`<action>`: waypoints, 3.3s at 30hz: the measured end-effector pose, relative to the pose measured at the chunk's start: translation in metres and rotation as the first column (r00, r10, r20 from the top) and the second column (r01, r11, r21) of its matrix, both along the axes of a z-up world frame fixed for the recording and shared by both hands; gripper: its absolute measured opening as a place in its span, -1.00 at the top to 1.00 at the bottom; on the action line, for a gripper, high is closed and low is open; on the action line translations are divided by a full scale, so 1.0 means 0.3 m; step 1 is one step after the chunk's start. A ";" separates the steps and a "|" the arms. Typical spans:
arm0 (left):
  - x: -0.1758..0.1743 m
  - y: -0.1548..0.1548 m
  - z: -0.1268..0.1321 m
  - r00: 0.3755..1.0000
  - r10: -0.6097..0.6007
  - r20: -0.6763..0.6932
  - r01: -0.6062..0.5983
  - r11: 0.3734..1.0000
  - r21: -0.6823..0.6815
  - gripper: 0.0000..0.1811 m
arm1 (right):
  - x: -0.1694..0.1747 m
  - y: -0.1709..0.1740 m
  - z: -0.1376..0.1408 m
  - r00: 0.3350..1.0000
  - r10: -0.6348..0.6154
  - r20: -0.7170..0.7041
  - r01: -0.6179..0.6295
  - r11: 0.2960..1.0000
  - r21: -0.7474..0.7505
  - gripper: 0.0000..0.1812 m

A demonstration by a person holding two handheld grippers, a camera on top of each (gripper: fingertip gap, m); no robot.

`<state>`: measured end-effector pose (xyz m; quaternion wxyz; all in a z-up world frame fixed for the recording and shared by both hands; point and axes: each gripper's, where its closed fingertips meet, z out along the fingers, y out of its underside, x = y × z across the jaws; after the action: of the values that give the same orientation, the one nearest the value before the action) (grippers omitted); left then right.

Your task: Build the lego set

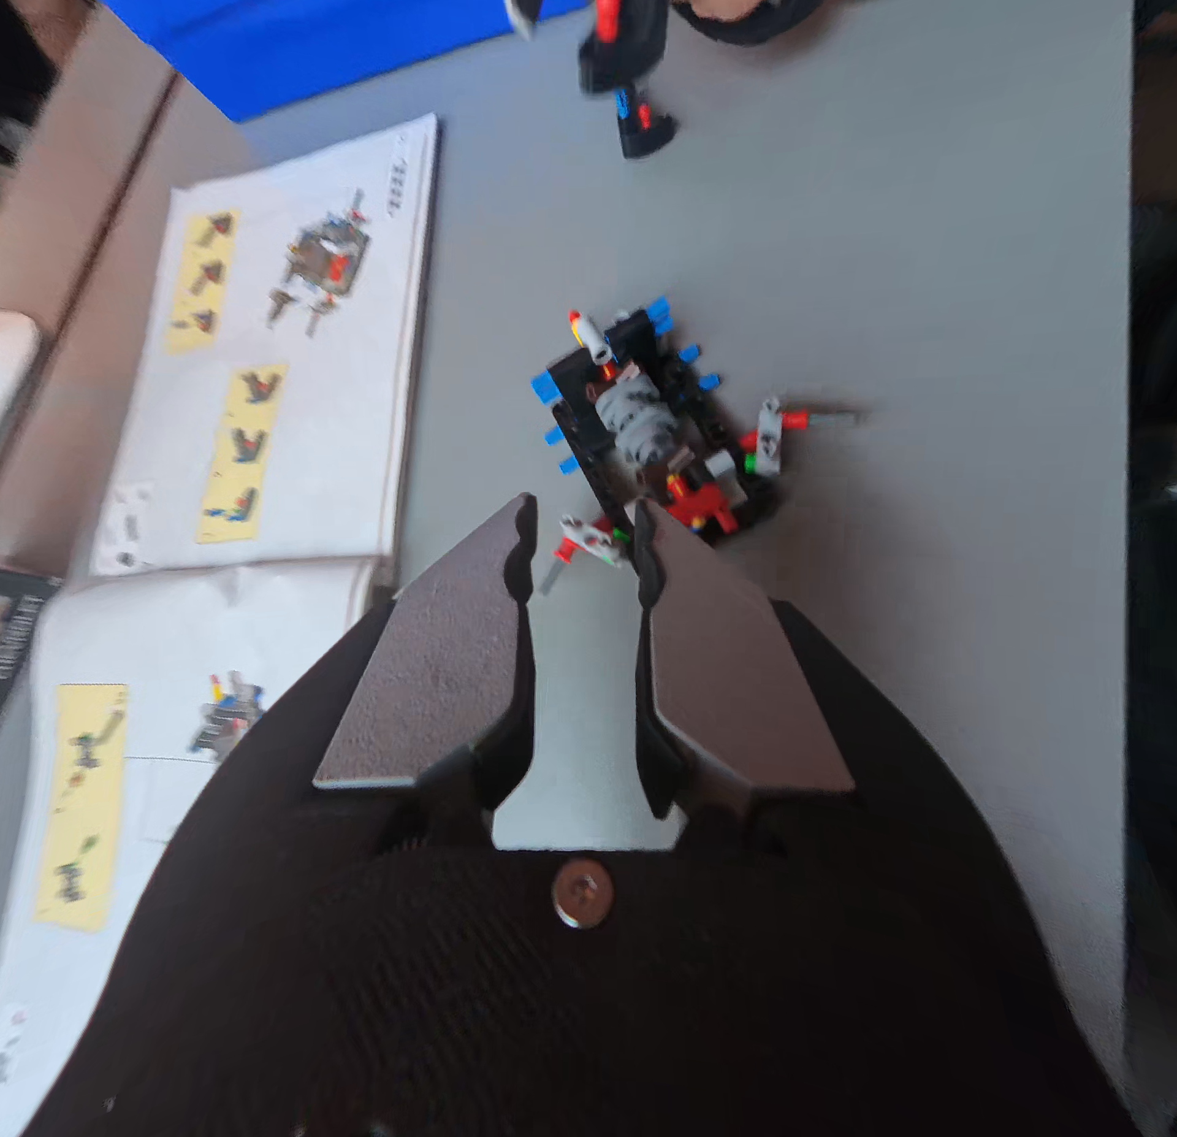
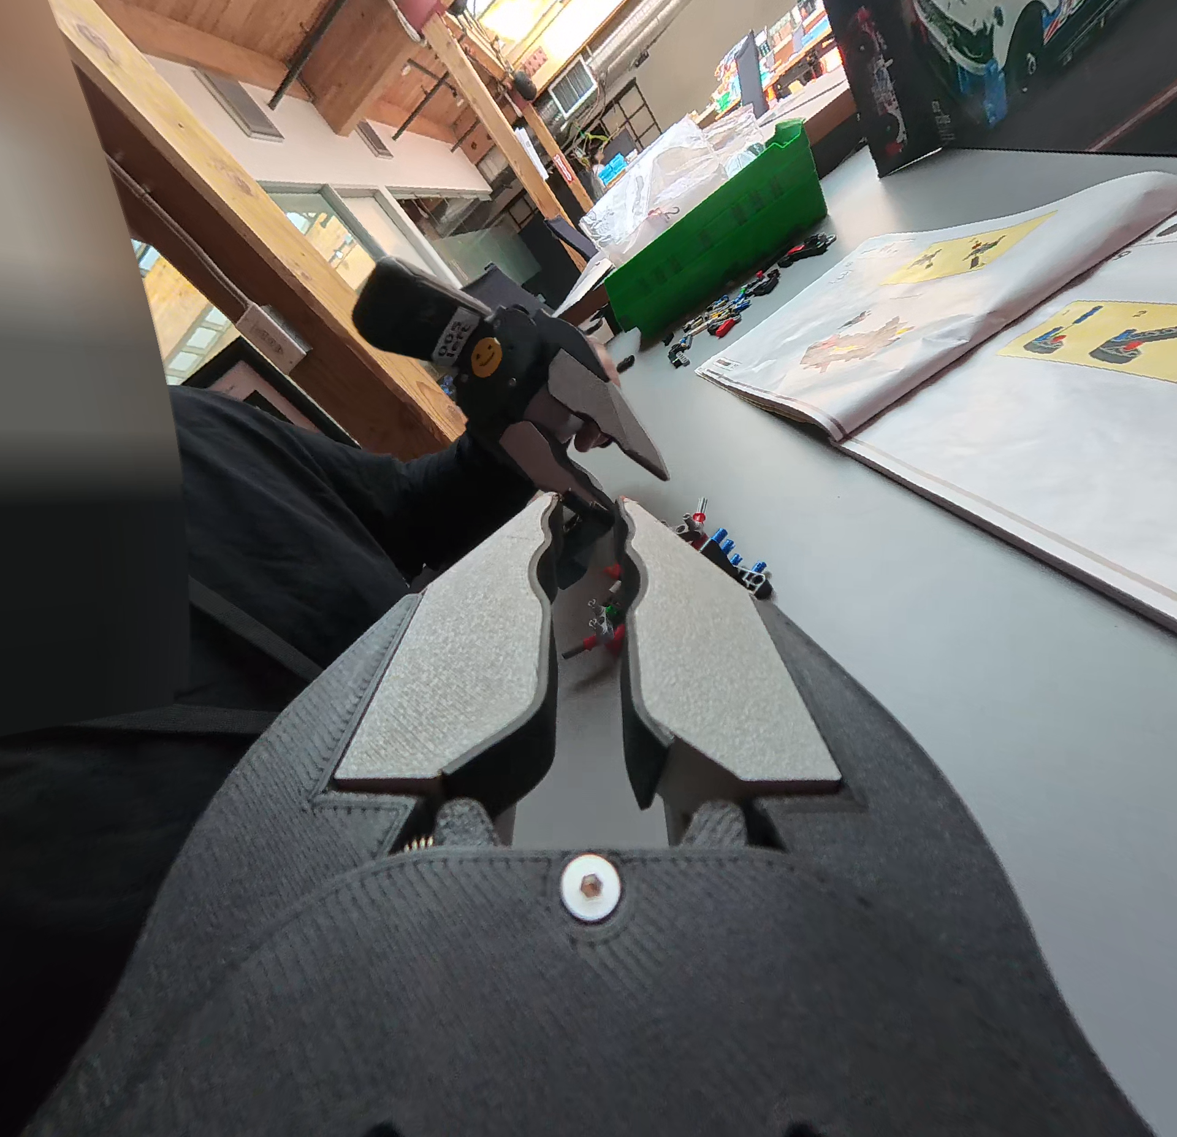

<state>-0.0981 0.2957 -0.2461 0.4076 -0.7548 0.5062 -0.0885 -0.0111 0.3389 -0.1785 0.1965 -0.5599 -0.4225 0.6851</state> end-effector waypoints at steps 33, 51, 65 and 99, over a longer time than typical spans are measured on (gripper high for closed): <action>0.264 0.101 0.080 0.994 0.068 -0.083 -0.024 0.894 0.447 0.74 | -0.081 -0.015 -0.065 0.990 -0.062 0.126 0.083 0.981 -0.173 0.87; 0.266 0.143 0.083 0.967 0.190 -0.173 -0.059 0.819 0.570 0.78 | -0.088 0.048 -0.099 0.962 -0.210 0.172 0.247 0.941 -0.231 0.87; 0.253 0.150 0.130 0.965 0.156 0.212 -0.218 0.925 0.312 0.81 | -0.074 0.065 -0.049 0.953 -0.287 0.092 0.292 0.955 -0.048 0.81; 0.169 0.130 0.181 0.477 0.436 0.763 0.171 0.806 -0.567 0.80 | -0.031 0.023 -0.099 0.916 -0.392 0.081 0.110 0.443 0.890 0.96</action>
<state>-0.0475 0.3348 -0.1919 0.3643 -0.7272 0.1130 -0.5707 -0.0205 0.3458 -0.2081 0.4920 -0.5283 -0.6442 0.2529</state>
